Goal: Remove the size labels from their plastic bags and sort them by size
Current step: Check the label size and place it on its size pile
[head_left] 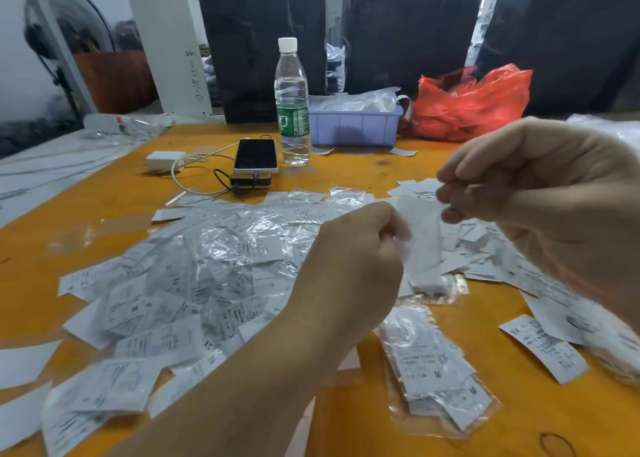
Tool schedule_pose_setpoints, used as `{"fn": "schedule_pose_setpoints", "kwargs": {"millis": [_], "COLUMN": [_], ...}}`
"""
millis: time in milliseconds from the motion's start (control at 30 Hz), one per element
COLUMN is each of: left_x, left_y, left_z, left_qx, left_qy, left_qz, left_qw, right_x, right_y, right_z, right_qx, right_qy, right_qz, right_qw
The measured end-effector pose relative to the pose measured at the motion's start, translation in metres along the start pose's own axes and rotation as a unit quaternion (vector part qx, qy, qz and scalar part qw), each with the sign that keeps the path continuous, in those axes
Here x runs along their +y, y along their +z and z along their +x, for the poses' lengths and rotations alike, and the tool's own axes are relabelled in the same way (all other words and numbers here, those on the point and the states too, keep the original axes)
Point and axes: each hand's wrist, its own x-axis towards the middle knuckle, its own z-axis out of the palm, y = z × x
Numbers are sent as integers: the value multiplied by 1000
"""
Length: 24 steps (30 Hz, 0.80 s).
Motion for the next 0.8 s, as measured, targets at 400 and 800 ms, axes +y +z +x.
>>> {"fn": "schedule_pose_setpoints", "kwargs": {"millis": [400,800], "left_x": [3,0], "left_y": [4,-4], "left_z": [3,5], "left_qx": [-93,-92], "left_qy": [-93,-36], "left_qz": [-177,-134], "left_qw": [975,986], "right_x": [29,29], "right_y": [-10,5], "right_z": [-16,-23], "right_qx": [112,52], "right_qy": [34,184], "right_qz": [-27,-22], "right_qw": [993,981]}}
